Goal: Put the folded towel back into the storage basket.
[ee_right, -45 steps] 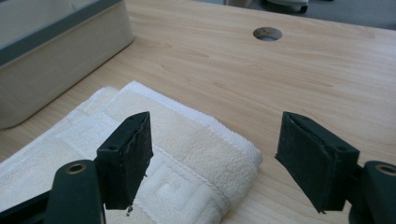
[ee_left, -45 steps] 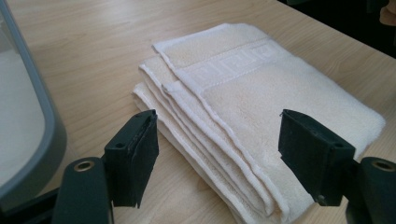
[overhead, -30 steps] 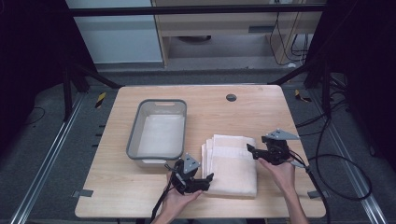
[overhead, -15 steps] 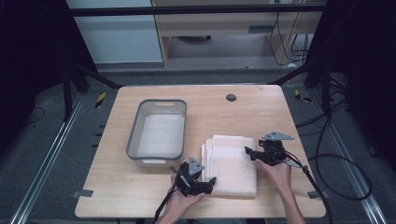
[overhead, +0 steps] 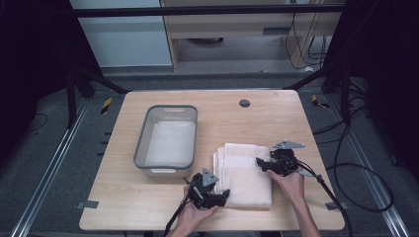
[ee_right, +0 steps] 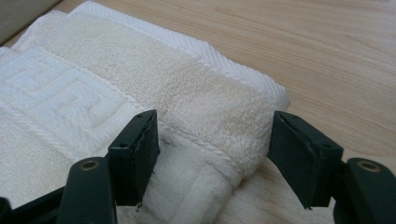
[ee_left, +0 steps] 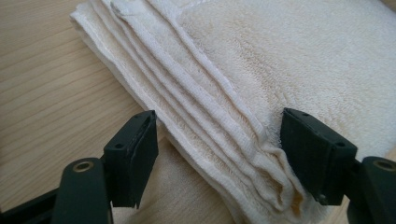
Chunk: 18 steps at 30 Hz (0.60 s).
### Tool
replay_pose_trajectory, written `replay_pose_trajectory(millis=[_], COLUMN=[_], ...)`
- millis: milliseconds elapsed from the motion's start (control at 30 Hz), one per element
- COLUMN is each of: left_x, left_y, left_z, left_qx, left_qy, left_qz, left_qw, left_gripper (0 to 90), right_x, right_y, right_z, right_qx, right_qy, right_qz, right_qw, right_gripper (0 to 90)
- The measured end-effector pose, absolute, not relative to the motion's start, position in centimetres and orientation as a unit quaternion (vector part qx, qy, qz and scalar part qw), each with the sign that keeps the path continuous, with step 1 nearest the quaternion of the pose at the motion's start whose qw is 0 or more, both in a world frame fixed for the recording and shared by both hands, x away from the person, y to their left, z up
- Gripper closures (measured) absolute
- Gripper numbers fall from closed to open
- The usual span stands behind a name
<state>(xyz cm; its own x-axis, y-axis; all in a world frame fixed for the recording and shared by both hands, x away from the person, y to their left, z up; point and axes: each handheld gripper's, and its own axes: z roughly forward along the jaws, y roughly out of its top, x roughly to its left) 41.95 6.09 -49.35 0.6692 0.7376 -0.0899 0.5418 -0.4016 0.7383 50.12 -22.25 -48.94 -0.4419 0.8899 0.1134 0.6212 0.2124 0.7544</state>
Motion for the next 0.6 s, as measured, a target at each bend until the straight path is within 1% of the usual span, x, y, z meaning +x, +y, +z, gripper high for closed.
replay_pose_trajectory(millis=[300, 333, 500, 533, 600], left_x=[42.25, 42.31, 42.31, 42.24, 42.17], left_y=[5.96, 5.95, 5.83, 5.74, 5.74], left_z=[-49.59, -49.65, -49.66, -49.71, -49.71], left_qx=[0.827, 0.826, 0.827, 0.826, 0.828], left_qy=[0.396, 0.398, 0.396, 0.393, 0.389], left_qz=[0.105, 0.099, 0.095, 0.090, 0.089], left_qw=[0.386, 0.388, 0.388, 0.393, 0.395], left_gripper=[29.9, 30.6, 36.1, 38.8, 42.0], right_x=[50.35, 50.33, 50.41, 50.45, 50.44], right_y=[-22.07, -21.98, -22.01, -21.96, -21.94], right_z=[-49.35, -49.41, -49.43, -49.47, -49.46], right_qx=[0.504, 0.503, 0.508, 0.508, 0.509], right_qy=[0.759, 0.759, 0.758, 0.759, 0.758], right_qz=[0.378, 0.380, 0.380, 0.383, 0.386], right_qw=[0.165, 0.161, 0.147, 0.141, 0.135], right_gripper=[34.9, 37.2, 41.4, 45.3, 48.7])
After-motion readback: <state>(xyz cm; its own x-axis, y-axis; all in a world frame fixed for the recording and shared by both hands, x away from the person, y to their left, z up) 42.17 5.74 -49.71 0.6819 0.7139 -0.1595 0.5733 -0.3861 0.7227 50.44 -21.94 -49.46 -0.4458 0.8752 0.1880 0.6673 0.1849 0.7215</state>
